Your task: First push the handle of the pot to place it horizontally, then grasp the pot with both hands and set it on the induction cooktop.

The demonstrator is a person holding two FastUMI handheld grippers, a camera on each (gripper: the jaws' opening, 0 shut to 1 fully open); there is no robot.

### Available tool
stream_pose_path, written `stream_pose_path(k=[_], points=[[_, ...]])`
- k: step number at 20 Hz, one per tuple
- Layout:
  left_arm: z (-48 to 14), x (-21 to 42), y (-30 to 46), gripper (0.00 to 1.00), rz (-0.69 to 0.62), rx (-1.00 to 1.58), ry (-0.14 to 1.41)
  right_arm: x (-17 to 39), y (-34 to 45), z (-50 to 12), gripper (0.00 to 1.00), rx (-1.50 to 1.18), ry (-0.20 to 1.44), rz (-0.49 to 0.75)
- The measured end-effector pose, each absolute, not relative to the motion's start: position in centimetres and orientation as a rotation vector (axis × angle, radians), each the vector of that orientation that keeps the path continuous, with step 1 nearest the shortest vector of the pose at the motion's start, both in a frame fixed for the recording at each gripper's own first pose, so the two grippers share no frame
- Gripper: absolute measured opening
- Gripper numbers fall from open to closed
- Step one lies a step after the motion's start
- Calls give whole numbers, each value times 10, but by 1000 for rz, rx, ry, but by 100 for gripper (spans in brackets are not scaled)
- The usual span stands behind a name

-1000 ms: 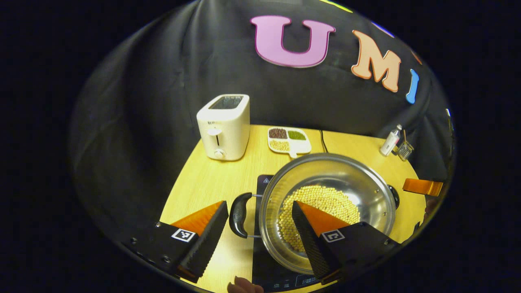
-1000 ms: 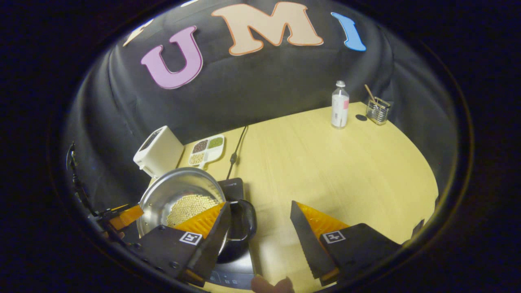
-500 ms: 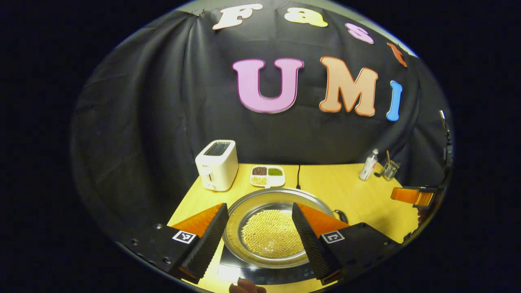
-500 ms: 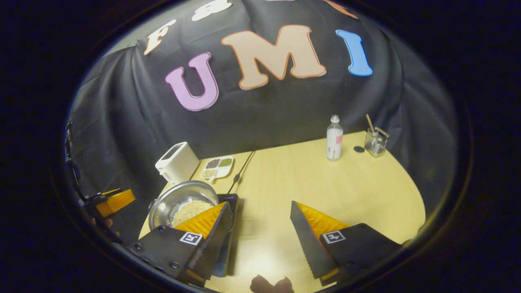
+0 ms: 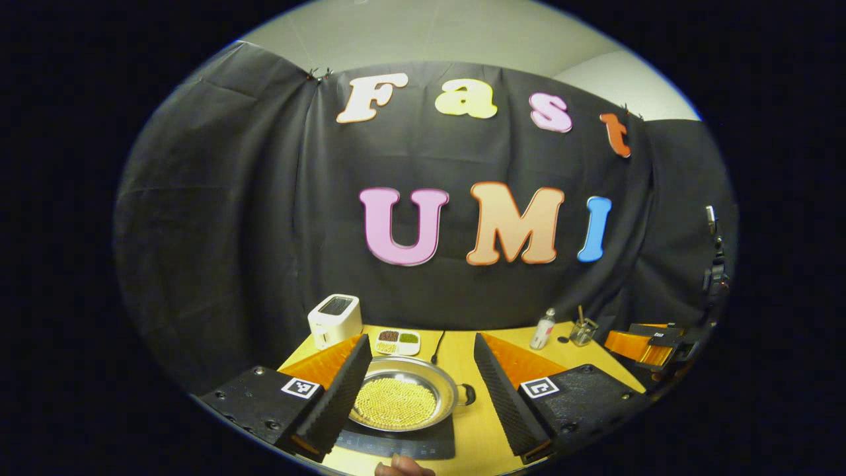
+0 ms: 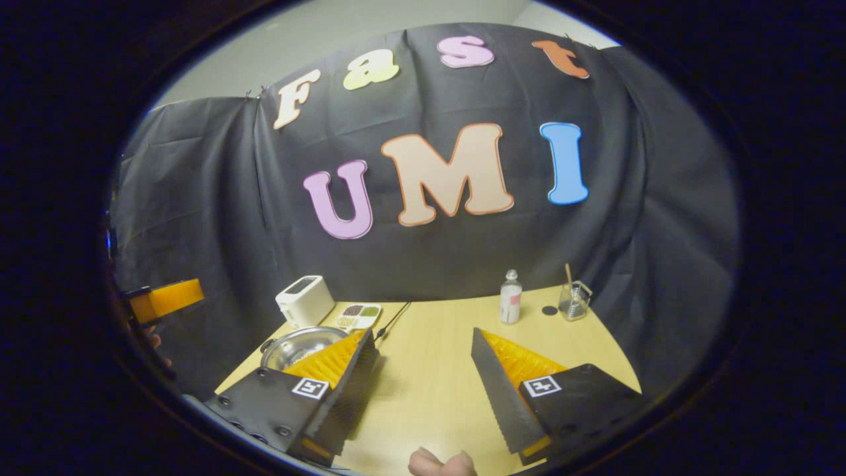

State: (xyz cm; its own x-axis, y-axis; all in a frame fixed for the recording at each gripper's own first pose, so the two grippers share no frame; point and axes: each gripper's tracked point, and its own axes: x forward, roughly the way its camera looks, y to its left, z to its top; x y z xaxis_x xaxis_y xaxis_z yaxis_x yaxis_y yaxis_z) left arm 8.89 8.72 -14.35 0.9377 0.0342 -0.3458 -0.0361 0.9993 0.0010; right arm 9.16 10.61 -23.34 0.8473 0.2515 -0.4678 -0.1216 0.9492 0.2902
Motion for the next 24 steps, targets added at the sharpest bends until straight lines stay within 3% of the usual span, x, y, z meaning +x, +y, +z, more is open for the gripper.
stream_pose_path(k=[1, 4, 8, 13, 16, 20, 24], points=[[-131, 84, 83, 94, 28, -10, 329, 91, 98, -215, 90, 254, 488, 184], [-105, 65, 79, 91, 26, -15, 287, 84, 89, -167, 87, 239, 401, 143], [-91, 35, 77, 94, 33, -25, 267, 61, 87, -114, 87, 198, 331, 140], [-86, -1, 59, 91, 2, -65, 260, 17, 64, -79, 91, 180, 296, 106], [-72, -9, 55, 90, 12, -35, 235, -2, 53, -68, 88, 162, 288, 112], [-37, -11, 40, 94, 25, 57, 156, -4, 31, -42, 89, 116, 233, 104], [-20, -9, -5, 90, 0, 31, 113, 2, 9, -9, 93, 144, 173, 132]])
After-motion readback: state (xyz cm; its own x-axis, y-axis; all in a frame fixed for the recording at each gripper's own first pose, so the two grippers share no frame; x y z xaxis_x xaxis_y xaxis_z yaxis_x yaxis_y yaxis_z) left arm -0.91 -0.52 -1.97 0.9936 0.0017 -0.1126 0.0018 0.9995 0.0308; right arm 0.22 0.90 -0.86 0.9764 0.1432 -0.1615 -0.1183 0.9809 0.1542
